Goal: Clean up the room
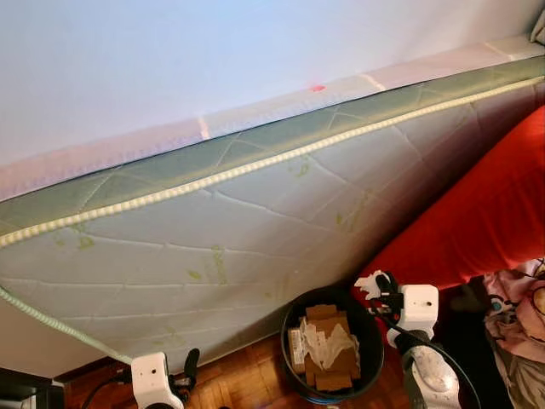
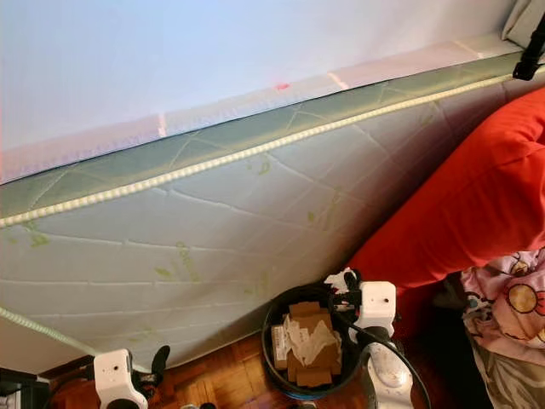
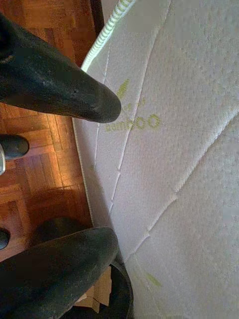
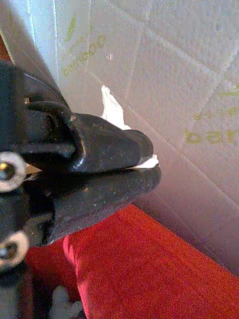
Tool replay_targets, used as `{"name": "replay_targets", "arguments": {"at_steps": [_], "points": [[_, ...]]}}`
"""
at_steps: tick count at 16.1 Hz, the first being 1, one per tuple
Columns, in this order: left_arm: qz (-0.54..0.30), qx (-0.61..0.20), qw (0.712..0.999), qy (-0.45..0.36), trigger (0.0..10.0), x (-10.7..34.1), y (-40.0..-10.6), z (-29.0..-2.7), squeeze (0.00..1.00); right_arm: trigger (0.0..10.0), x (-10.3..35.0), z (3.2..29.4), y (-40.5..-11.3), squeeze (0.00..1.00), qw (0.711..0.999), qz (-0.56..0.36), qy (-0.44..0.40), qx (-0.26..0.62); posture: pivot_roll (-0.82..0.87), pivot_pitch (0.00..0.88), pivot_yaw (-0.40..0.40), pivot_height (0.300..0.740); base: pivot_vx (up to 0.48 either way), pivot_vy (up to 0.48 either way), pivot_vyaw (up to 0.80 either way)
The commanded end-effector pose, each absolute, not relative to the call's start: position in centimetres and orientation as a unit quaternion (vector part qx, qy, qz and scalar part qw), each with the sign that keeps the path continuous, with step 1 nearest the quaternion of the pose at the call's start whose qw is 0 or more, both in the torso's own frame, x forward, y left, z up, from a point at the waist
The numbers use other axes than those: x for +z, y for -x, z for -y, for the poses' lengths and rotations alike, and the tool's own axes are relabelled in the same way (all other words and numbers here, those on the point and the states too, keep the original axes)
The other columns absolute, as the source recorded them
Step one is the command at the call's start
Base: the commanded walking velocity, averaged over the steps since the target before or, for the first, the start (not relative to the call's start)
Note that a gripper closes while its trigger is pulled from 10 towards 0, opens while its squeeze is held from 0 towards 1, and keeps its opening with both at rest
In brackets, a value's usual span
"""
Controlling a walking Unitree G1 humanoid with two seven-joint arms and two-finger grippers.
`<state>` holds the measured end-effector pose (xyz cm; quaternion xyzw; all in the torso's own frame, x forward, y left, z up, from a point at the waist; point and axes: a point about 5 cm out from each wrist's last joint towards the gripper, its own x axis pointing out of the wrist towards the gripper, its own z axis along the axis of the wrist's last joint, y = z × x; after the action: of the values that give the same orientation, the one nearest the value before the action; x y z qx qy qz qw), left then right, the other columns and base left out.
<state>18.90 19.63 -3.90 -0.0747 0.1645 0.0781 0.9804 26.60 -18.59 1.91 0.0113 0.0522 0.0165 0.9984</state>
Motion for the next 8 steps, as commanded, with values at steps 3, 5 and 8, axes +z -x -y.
{"name": "replay_targets", "arguments": {"at_steps": [3, 5, 8], "points": [[-0.180, 0.083, 0.977, 0.082, 10.0, -4.3, -18.1, -19.5, 0.00, 10.0, 1.0, 19.0, -26.5, 0.00, 0.996, -0.090, -0.008, 0.006, -0.04, 0.218, -0.031, 0.680, 0.000, 0.000, 0.00], [-0.178, 0.083, 0.977, 0.082, 10.0, -4.2, -18.0, -19.4, 0.00, 10.0, 0.7, 19.0, -26.8, 0.00, 0.995, -0.103, -0.009, 0.002, -0.04, 0.222, -0.033, 0.680, 0.000, 0.000, 0.00], [-0.177, 0.084, 0.977, 0.082, 10.0, -4.1, -17.7, -19.4, 0.00, 10.0, 0.6, 18.8, -27.2, 0.00, 0.993, -0.119, -0.002, 0.007, -0.04, 0.234, -0.032, 0.655, 0.000, 0.000, 0.00]]}}
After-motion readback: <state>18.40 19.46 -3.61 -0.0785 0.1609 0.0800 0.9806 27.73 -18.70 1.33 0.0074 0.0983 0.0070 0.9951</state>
